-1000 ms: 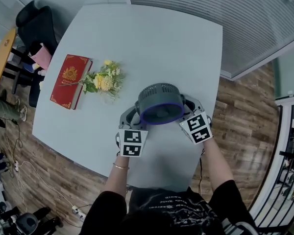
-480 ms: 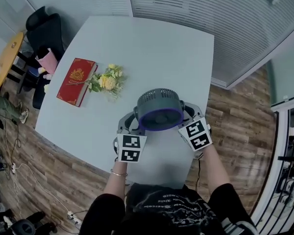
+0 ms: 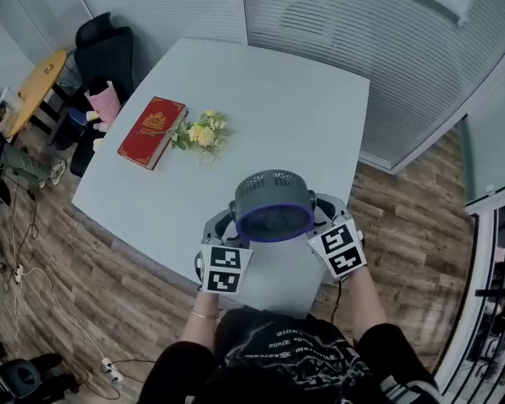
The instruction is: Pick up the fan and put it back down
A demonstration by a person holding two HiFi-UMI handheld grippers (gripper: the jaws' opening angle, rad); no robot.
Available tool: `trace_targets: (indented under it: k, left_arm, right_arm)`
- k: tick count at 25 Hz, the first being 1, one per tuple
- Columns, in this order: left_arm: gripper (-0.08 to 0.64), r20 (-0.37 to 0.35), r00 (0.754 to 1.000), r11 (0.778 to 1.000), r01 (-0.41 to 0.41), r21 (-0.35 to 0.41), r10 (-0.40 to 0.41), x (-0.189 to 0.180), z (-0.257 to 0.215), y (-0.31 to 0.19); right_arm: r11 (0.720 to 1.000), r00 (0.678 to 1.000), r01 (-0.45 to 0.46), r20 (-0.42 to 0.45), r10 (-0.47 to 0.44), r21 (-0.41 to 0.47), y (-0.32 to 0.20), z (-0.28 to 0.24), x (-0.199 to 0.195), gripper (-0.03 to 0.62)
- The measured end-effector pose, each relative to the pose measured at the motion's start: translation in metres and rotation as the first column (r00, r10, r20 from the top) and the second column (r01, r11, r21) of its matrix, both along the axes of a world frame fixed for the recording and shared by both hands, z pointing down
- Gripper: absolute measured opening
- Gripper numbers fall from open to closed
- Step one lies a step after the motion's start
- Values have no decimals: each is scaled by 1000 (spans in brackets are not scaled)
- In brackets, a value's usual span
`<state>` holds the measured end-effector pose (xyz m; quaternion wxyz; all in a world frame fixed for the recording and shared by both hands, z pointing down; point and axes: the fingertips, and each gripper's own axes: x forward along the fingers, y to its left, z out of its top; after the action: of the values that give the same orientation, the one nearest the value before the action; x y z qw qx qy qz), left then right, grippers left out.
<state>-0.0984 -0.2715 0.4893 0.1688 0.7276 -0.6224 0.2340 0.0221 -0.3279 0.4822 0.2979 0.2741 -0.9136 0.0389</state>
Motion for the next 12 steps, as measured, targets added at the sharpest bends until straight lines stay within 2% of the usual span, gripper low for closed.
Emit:
trace_targets:
  k: [12]
  left_arm:
    - [109,-33,987,987,158,-4,-158,-5,-11,84]
  right_arm:
    - [992,994,109,34,-107,-66,70,1,-10,144]
